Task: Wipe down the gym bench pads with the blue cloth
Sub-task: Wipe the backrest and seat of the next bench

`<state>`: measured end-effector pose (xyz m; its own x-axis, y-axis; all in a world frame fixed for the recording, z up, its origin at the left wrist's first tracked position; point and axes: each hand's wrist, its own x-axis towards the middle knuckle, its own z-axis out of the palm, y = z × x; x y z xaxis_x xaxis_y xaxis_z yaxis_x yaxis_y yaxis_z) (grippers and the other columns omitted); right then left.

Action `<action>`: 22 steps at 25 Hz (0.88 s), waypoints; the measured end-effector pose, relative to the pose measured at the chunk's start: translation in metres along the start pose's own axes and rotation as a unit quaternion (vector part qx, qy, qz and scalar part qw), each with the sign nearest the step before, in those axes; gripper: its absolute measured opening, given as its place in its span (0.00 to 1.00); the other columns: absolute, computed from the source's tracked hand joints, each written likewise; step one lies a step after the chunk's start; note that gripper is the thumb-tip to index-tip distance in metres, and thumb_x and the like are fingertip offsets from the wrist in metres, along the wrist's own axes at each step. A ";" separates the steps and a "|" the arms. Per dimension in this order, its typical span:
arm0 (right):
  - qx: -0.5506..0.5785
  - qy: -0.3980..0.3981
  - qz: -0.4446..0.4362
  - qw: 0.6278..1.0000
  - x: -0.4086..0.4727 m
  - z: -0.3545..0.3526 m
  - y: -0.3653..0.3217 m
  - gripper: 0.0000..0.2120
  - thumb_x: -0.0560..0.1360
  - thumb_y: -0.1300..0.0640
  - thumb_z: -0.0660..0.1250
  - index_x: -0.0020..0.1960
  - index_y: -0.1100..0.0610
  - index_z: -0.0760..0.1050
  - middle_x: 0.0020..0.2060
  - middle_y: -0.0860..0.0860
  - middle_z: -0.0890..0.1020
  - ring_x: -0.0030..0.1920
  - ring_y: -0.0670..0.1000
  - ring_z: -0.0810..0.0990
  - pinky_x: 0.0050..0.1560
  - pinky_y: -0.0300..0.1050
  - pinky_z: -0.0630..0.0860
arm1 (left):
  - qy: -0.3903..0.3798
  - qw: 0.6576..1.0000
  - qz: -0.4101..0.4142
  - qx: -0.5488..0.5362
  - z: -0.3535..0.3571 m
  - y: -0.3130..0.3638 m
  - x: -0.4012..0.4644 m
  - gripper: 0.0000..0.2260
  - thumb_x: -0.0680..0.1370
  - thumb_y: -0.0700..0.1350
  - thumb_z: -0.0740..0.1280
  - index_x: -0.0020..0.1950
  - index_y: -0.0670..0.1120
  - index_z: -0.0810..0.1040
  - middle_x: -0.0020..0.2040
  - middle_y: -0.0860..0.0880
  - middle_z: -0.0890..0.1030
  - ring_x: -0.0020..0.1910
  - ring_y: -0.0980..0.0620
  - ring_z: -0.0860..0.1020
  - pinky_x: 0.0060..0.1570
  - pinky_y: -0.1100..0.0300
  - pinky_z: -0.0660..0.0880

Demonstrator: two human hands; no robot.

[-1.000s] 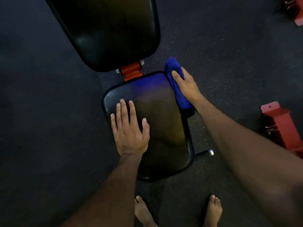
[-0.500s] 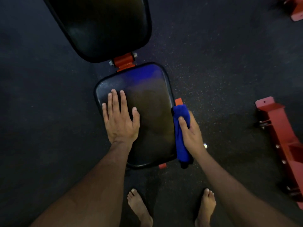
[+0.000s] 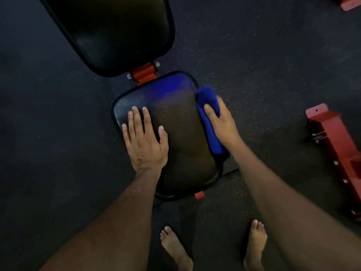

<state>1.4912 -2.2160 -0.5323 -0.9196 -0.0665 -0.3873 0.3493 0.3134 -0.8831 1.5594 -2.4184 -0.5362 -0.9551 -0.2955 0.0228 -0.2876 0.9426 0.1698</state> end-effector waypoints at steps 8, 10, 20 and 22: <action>-0.018 0.047 0.003 0.999 -0.067 0.000 0.020 0.11 0.82 0.52 0.61 0.64 0.44 0.74 0.48 0.38 0.81 0.51 0.39 0.79 0.55 0.40 0.74 | -0.002 1.000 0.003 -0.005 -0.002 0.000 -0.003 0.31 0.83 0.57 0.50 0.83 0.44 0.56 0.83 0.41 0.56 0.83 0.45 0.53 0.81 0.44 0.48; -0.045 0.066 -0.021 0.997 -0.018 0.007 0.004 0.13 0.82 0.50 0.61 0.65 0.45 0.73 0.50 0.38 0.81 0.54 0.41 0.79 0.59 0.46 0.74 | 0.002 1.000 0.005 -0.008 -0.001 0.000 -0.002 0.31 0.83 0.57 0.51 0.83 0.44 0.57 0.83 0.41 0.57 0.82 0.44 0.54 0.80 0.43 0.49; -0.035 0.061 -0.022 0.997 0.011 0.009 -0.011 0.14 0.81 0.49 0.62 0.67 0.44 0.72 0.55 0.39 0.80 0.56 0.42 0.78 0.61 0.45 0.72 | 0.006 1.000 0.012 -0.015 0.003 -0.005 -0.002 0.31 0.83 0.56 0.52 0.83 0.44 0.56 0.83 0.41 0.57 0.82 0.44 0.54 0.80 0.45 0.47; -0.007 0.062 0.021 0.998 -0.054 0.000 0.012 0.13 0.82 0.48 0.62 0.65 0.43 0.73 0.53 0.40 0.81 0.54 0.40 0.79 0.59 0.44 0.73 | 0.007 1.000 0.017 -0.019 0.002 -0.003 -0.003 0.31 0.83 0.56 0.52 0.83 0.45 0.56 0.83 0.41 0.57 0.82 0.44 0.54 0.80 0.44 0.47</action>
<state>1.5446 -2.2083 -0.5221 -0.9195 0.0647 -0.3878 0.3867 0.3268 -0.8624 1.5630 -2.4204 -0.5391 -0.9630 -0.2661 0.0438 -0.2519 0.9457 0.2054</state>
